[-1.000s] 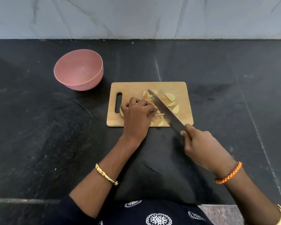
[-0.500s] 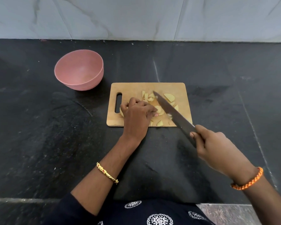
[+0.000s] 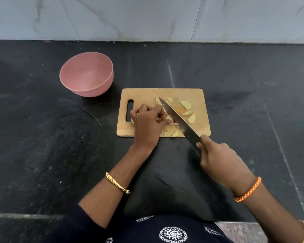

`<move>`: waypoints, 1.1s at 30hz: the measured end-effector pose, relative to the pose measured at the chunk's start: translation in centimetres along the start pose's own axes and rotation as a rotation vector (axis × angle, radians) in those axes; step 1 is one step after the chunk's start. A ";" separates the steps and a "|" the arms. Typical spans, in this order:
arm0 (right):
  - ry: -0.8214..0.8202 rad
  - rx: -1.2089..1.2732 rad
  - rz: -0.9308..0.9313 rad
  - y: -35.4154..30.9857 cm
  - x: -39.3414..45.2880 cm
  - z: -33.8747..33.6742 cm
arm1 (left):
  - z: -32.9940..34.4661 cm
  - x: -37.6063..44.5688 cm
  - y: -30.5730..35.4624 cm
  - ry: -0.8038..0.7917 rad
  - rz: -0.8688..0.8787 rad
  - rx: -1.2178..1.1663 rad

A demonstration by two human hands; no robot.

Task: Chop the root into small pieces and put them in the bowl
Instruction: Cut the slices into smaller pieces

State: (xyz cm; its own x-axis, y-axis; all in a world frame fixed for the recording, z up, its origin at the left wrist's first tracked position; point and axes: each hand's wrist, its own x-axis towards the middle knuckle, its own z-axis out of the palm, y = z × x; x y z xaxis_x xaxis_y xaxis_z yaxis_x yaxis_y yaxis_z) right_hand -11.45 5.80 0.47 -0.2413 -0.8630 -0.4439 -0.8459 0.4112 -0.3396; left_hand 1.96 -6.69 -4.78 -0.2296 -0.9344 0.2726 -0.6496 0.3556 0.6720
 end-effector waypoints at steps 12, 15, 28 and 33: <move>0.000 -0.147 0.023 1.4 -0.9 -1.1 | 0.0 -0.5 0.0 -0.048 0.067 0.054; 0.085 -0.073 -0.029 1.8 -0.8 -1.2 | -0.1 -0.4 0.3 -0.038 0.057 0.066; 0.033 -0.012 -0.055 1.0 -0.2 -0.5 | -0.1 0.0 0.5 -0.075 -0.004 0.120; 0.064 -0.059 0.000 0.4 0.3 0.0 | -0.4 -0.3 0.3 -0.117 0.003 0.040</move>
State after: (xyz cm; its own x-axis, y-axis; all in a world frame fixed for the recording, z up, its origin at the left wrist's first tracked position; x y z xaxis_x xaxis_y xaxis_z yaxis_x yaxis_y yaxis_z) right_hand -11.83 5.64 0.19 -0.2698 -0.8808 -0.3890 -0.8720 0.3949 -0.2893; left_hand 2.15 -6.36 -4.39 -0.3137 -0.9302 0.1907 -0.6763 0.3598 0.6427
